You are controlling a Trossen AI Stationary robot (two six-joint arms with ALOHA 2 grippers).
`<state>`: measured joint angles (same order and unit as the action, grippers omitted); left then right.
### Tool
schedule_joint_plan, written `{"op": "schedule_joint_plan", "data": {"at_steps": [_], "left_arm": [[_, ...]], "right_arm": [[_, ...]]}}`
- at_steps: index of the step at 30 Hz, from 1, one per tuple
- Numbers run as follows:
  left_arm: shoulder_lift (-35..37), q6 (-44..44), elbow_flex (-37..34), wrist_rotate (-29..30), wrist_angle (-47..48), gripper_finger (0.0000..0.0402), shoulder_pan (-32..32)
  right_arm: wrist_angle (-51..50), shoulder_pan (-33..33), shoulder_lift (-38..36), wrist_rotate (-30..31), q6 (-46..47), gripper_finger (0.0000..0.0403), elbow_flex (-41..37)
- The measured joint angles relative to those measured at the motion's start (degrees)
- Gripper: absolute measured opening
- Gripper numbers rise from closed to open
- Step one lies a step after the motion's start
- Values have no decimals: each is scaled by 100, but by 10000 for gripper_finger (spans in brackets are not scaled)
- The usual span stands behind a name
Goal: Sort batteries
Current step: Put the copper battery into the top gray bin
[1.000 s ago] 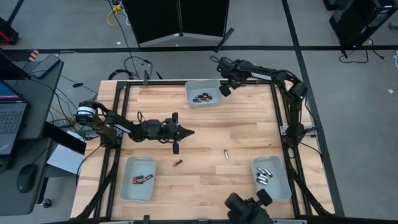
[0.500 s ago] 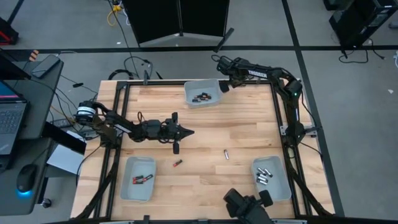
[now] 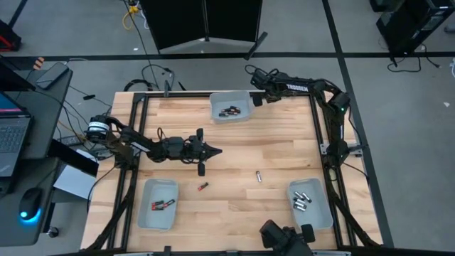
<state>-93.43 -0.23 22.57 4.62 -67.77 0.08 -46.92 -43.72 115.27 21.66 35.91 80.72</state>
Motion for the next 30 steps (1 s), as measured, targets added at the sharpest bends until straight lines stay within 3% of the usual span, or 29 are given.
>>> {"op": "schedule_joint_plan", "data": {"at_steps": [13,21,30], "left_arm": [[0,2,0,-2,-2,6,0],[0,2,0,125,-6,6,0],[0,2,0,146,-7,6,-1]], "right_arm": [[2900,2,-950,154,662,10,-2207],[3359,-31,-953,691,638,10,-2407],[3485,-141,-953,852,554,10,-2407]]}}
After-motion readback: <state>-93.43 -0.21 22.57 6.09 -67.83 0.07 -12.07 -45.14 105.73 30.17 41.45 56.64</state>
